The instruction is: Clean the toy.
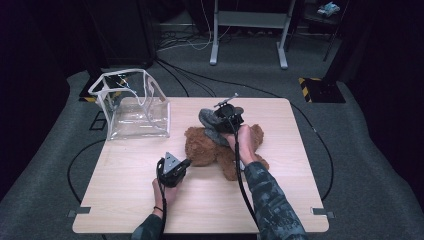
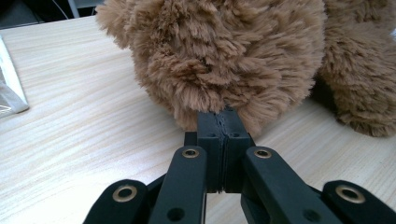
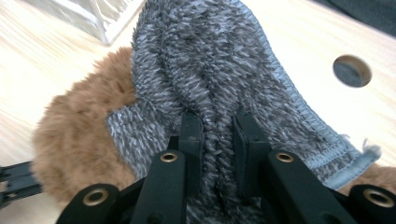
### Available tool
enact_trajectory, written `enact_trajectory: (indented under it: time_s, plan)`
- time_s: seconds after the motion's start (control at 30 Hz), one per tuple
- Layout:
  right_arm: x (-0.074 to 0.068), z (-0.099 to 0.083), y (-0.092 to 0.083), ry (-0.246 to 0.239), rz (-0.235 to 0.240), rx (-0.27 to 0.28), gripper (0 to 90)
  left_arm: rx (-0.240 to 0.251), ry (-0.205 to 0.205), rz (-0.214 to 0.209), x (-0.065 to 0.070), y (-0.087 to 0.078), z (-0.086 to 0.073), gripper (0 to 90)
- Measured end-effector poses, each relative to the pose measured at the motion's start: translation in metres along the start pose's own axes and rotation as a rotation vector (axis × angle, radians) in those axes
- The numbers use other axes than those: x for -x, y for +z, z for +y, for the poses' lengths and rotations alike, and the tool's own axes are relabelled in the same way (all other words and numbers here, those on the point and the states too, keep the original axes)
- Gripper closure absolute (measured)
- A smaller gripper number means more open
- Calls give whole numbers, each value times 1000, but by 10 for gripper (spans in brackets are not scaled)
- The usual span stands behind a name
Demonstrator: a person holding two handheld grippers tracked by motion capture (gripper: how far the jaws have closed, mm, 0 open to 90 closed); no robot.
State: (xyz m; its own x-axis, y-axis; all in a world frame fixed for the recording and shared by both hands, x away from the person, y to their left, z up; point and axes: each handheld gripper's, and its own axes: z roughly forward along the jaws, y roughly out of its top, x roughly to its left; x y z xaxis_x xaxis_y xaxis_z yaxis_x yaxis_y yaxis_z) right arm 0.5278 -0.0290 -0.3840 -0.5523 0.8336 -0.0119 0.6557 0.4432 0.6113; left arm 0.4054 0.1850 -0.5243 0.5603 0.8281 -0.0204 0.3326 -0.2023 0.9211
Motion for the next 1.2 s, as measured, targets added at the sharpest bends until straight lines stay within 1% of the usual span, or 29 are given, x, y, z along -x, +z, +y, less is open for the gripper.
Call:
enact_trajectory:
  time_s: [0.07, 0.1, 0.17, 0.23, 0.27, 0.33, 0.37, 0.43, 0.47, 0.5, 0.53, 0.57, 0.6, 0.67, 0.7, 0.73, 0.8, 0.83, 0.9, 0.93, 0.97, 1.0, 1.03, 1.07, 1.13, 1.17, 1.2]
  plan:
    - [0, 0, 6, 7, -21, -22, 760, 1, 1, 2, 0, 0, 0, 893]
    - [1, -1, 6, 3, -22, -18, 760, 5, -4, 2, 0, 0, 0, 893]
    - [5, -2, 5, 7, -38, -19, 760, -4, 1, 7, 1, -1, 0, 893]
    - [10, -3, 1, 11, -50, -21, 759, 3, 2, 1, 0, 0, 0, 893]
    - [14, -5, -2, 21, -64, -26, 759, 5, 1, 0, 0, 0, 0, 893]
    - [25, -9, -7, 26, -83, -24, 759, 1, 3, 3, 0, 0, 0, 893]
    - [29, -11, -10, 41, -95, -26, 759, 2, 5, 3, 0, 0, 0, 893]
    - [39, -16, -14, 49, -105, -25, 759, 3, 5, 2, 1, 0, 0, 893]
    - [46, -19, -17, 67, -108, -29, 759, 5, 6, 2, 1, 0, 0, 893]
    - [50, -22, -18, 82, -108, -32, 759, 4, 9, 3, 1, 0, 0, 893]
    - [57, -25, -20, 83, -119, -21, 759, 0, 10, 5, 1, 0, 0, 893]
    - [61, -28, -22, 103, -120, -26, 759, -5, 12, -3, 1, -1, 0, 893]
    - [68, -32, -24, 109, -130, -22, 759, -4, 11, -3, 1, -1, 0, 893]
    - [76, -39, -26, 139, -140, -20, 759, -4, 14, -4, 1, -1, 0, 892]
    - [84, -45, -28, 140, -157, -18, 759, -4, 15, -4, 1, -1, 0, 892]
    - [88, -49, -29, 164, -160, -22, 760, -4, 15, -4, 1, -1, 0, 892]
    - [96, -57, -31, 183, -173, -30, 760, 8, 6, 0, 2, -1, 0, 892]
    - [100, -61, -33, 192, -180, -34, 760, 6, 14, 1, 1, -1, 0, 892]
    - [106, -66, -38, 209, -193, -32, 761, 1, 16, -2, 1, -1, 0, 892]
    - [107, -67, -43, 225, -185, -17, 761, 8, 14, 2, 1, -1, 0, 892]
    - [109, -67, -48, 221, -183, 8, 761, 8, 14, 1, 1, -1, 0, 892]
    - [107, -65, -54, 220, -182, 29, 762, 10, 13, 3, 1, -1, 0, 892]
    - [104, -63, -59, 216, -175, 49, 761, 1, 14, -4, 1, -2, 0, 892]
    - [100, -59, -64, 207, -150, 74, 761, 2, 13, -3, 1, -2, 0, 892]
    - [89, -52, -69, 183, -127, 105, 761, 1, 17, -4, 1, -2, 0, 892]
    - [84, -49, -70, 169, -117, 113, 760, 1, 17, -3, 1, -2, 0, 891]
    - [74, -44, -69, 145, -92, 115, 760, 2, 18, -3, 1, -2, 0, 892]
